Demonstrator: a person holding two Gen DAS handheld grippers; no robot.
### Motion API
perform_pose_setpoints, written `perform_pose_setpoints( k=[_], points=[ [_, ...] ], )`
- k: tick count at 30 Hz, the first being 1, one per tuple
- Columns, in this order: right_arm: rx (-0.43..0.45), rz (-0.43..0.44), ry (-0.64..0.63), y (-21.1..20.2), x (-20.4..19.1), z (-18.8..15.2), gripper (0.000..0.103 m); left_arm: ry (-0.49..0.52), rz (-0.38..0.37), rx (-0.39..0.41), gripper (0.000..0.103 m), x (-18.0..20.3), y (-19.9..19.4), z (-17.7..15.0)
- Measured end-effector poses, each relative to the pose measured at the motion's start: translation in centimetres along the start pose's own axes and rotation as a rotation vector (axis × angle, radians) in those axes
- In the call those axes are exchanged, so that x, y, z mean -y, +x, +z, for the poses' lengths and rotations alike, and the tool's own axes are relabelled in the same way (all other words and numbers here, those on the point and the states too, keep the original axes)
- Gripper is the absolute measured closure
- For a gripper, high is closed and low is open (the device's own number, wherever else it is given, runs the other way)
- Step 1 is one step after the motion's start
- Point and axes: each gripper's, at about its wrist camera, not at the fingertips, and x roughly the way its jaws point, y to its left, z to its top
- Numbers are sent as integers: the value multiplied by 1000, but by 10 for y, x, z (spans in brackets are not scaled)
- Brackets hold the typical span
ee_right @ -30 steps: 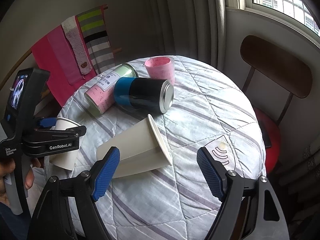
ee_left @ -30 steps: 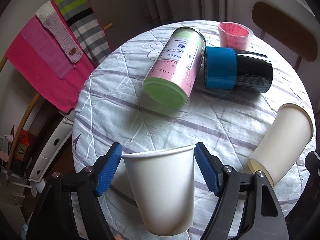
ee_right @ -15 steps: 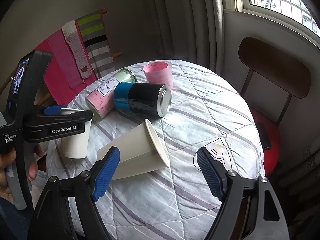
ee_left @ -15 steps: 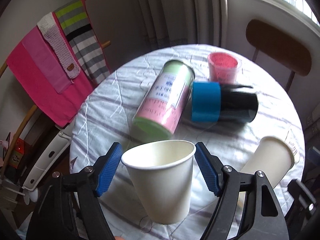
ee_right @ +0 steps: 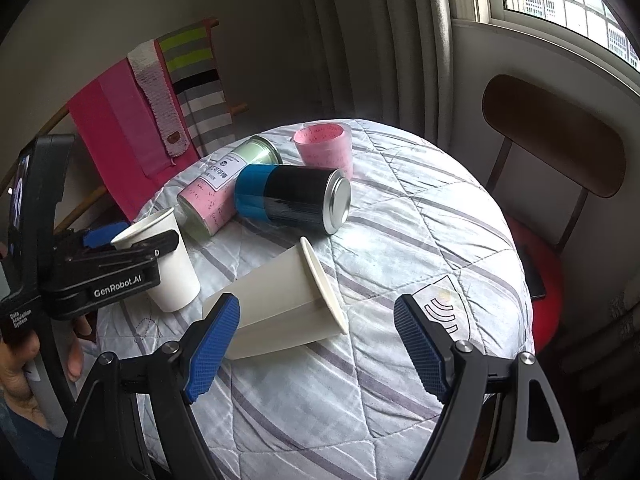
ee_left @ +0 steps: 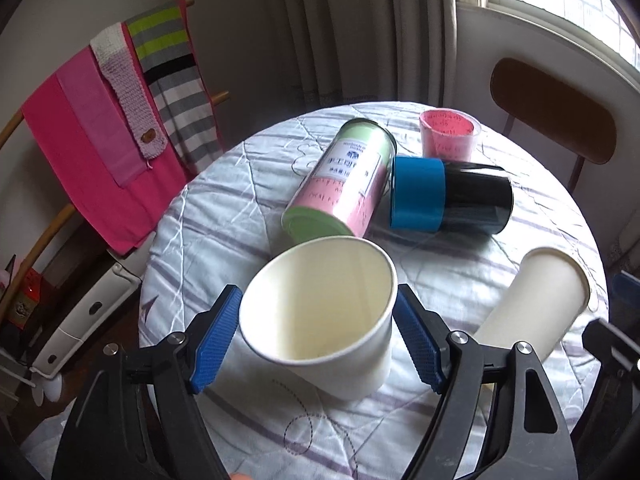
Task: Flip cup upright
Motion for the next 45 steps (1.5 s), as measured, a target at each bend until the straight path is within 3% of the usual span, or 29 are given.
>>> perform_pose_setpoints(
  k=[4, 9, 22, 28, 30, 34, 40, 45],
  points=[
    [10, -1, -9, -5, -6, 0, 22, 5, -8, -12, 23, -1, -1, -6],
    [15, -11, -16, -11, -11, -3, 22, 11, -39, 6, 12, 2, -12, -11],
    [54, -42, -44, -38, -29, -8, 22, -22, -44, 16, 9, -12, -55, -40],
    [146, -80, -70, -70, -47, -11, 22, -87, -77, 147, 8, -17, -113, -62],
    [188, -102, -87, -82, -54, -15, 22, -114, -68, 211, 1, -14, -135, -70],
    [258, -130, -109, -103, -61, -24, 22, -145, -7, 304, 1, -8, -168, -84],
    [280, -165, -102, -124, -60, -34, 22, -158, -32, 306, 0, -5, -187, -98],
    [266, -205, -119, -134, -62, -42, 22, -147, -4, 287, 0, 2, -195, -105]
  ],
)
